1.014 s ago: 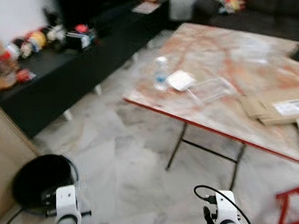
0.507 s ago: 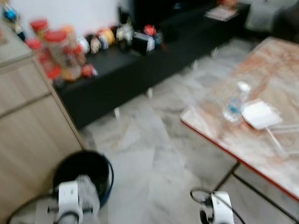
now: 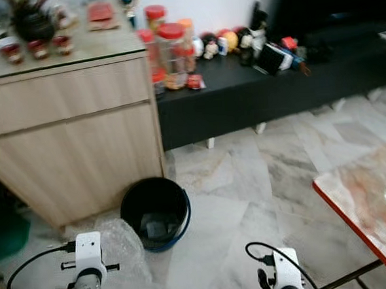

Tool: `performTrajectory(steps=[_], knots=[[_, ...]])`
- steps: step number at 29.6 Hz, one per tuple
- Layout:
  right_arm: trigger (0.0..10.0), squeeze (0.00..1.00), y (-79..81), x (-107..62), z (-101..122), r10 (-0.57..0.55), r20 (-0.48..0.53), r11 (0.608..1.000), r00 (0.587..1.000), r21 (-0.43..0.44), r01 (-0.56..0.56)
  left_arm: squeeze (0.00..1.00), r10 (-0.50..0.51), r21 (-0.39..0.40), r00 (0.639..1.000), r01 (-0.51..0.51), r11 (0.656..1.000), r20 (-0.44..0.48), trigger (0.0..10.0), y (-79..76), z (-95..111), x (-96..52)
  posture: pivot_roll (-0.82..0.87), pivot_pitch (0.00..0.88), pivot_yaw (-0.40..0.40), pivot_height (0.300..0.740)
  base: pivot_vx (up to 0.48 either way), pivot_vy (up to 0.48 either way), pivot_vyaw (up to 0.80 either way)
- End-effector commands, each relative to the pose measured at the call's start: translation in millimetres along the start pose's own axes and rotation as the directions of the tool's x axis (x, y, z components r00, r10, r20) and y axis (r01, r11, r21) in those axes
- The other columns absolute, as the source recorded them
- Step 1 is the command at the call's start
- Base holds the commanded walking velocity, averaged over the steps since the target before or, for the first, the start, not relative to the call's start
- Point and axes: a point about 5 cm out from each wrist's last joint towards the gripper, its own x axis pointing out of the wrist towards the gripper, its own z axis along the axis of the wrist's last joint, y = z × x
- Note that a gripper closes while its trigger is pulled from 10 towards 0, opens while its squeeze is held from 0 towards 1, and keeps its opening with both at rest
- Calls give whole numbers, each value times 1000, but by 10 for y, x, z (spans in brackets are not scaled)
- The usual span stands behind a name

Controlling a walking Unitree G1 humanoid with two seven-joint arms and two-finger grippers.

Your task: Picking trash to rubbish bin

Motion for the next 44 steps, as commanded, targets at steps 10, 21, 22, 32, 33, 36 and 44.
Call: performTrajectory(steps=[10, 21, 22, 32, 33, 36, 44], knots=[[10000, 0, 67, 77, 418, 50, 127, 998, 991, -32, -47, 0, -14, -16, 999, 15, 1000, 51, 10000, -65, 135, 42, -3, 92, -54, 740, 0, 0, 160], [10000, 0, 475, 95, 1182, 249, 371, 964, 895, -181, -193, 0, 2, -2, 979, -1, 1000, 203, 10000, -58, 428, 106, 0, 96, -60, 740, 127, 0, 0], [10000, 0, 534, 86, 1267, 272, 394, 958, 878, -199, -208, 0, 2, -1, 974, -2, 1000, 225, 10000, -58, 484, 120, 0, 97, -60, 740, 304, 0, 0], [10000, 0, 757, -2, 1644, 379, 505, 922, 775, -276, -271, 0, 11, -4, 957, -10, 1000, 292, 10000, -76, 666, 155, -2, 102, -65, 740, 306, 0, 0], [10000, 0, 757, -2, 1644, 379, 505, 922, 775, -276, -271, 0, 11, -4, 957, -10, 1000, 292, 10000, -76, 666, 155, -2, 102, -65, 740, 311, 0, 0], [10000, 0, 808, -22, 1701, 404, 518, 912, 754, -292, -289, 0, 15, -6, 954, -14, 1000, 300, 10000, -76, 680, 150, -1, 102, -66, 740, 311, 0, 0], [10000, 0, 885, -52, 1770, 436, 534, 898, 725, -310, -312, 0, 19, -10, 947, -17, 1000, 319, 10000, -72, 725, 150, -1, 103, -68, 740, 310, 0, 0]])
